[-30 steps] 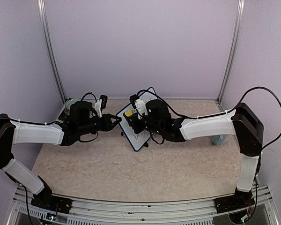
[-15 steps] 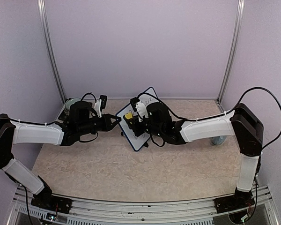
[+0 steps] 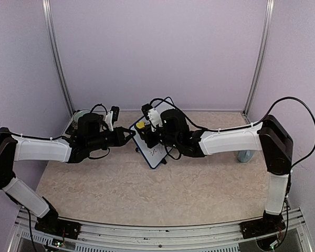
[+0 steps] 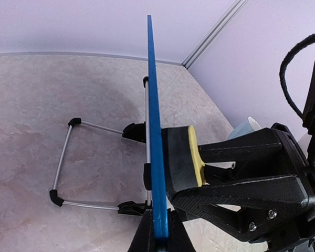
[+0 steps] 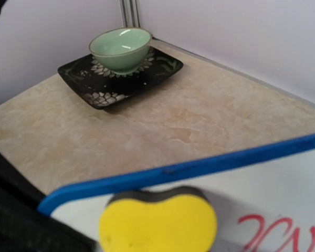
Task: Erase the whiteboard
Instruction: Erase the whiteboard at the center of the board.
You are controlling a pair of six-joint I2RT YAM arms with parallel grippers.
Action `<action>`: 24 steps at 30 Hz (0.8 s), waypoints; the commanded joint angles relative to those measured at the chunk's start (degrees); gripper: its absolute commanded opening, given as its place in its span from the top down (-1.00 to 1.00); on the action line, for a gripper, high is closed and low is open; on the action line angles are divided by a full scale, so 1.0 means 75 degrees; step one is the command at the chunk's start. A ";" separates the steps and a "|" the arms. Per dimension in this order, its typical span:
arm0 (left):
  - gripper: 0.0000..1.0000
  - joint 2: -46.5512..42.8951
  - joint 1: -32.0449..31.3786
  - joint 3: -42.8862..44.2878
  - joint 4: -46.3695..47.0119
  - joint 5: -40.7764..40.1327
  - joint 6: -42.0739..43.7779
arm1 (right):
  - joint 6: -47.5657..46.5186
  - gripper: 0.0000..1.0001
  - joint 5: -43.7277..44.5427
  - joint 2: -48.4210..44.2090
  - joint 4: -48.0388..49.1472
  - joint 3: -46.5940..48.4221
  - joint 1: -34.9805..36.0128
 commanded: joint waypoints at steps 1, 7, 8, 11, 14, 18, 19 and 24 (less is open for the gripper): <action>1.00 -0.0121 -0.0118 -0.0052 0.0019 0.0390 -0.0017 | 0.0155 0.67 0.0017 0.0093 -0.0080 -0.0647 -0.0053; 1.00 -0.0083 -0.0117 -0.0042 0.0046 0.0408 -0.0032 | 0.0400 0.67 0.0125 -0.0338 0.0140 -0.1590 -0.0263; 1.00 -0.0077 -0.0125 -0.0041 0.0056 0.0412 -0.0038 | 0.0416 0.67 0.0131 -0.0376 0.0149 -0.1656 -0.0292; 1.00 -0.0063 -0.0126 -0.0050 0.0078 0.0425 -0.0050 | 0.0428 0.68 0.0112 -0.0402 0.0194 -0.1620 -0.0382; 1.00 -0.0047 -0.0126 -0.0043 0.0074 0.0426 -0.0046 | 0.0362 0.67 0.0096 -0.0275 0.0123 -0.1168 -0.0447; 1.00 -0.0052 -0.0126 -0.0041 0.0062 0.0425 -0.0023 | 0.0245 0.68 0.0094 -0.0052 -0.0036 -0.0480 -0.0511; 1.00 -0.0052 -0.0126 -0.0041 0.0062 0.0431 -0.0022 | 0.0221 0.67 0.0088 -0.0002 -0.0087 -0.0307 -0.0510; 1.00 -0.0051 -0.0126 -0.0041 0.0067 0.0447 -0.0012 | 0.0136 0.67 0.0107 0.0199 -0.0270 0.0201 -0.0544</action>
